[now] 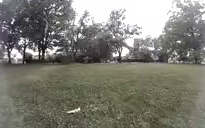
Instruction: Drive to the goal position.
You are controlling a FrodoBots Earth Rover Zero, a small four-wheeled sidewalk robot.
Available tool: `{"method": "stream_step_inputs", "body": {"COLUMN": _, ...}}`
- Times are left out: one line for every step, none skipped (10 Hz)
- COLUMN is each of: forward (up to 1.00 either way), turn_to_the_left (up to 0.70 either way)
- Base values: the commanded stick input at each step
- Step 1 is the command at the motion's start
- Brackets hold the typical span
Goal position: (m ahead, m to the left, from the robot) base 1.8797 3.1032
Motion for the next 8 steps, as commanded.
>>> {"method": "stream_step_inputs", "body": {"forward": 0.00, "turn_to_the_left": 0.00}}
{"method": "stream_step_inputs", "body": {"forward": 0.00, "turn_to_the_left": 0.00}}
{"method": "stream_step_inputs", "body": {"forward": 0.00, "turn_to_the_left": 0.16}}
{"method": "stream_step_inputs", "body": {"forward": 0.00, "turn_to_the_left": 0.42}}
{"method": "stream_step_inputs", "body": {"forward": 0.00, "turn_to_the_left": 0.50}}
{"method": "stream_step_inputs", "body": {"forward": 0.00, "turn_to_the_left": 0.50}}
{"method": "stream_step_inputs", "body": {"forward": 0.00, "turn_to_the_left": 0.50}}
{"method": "stream_step_inputs", "body": {"forward": 0.00, "turn_to_the_left": 0.50}}
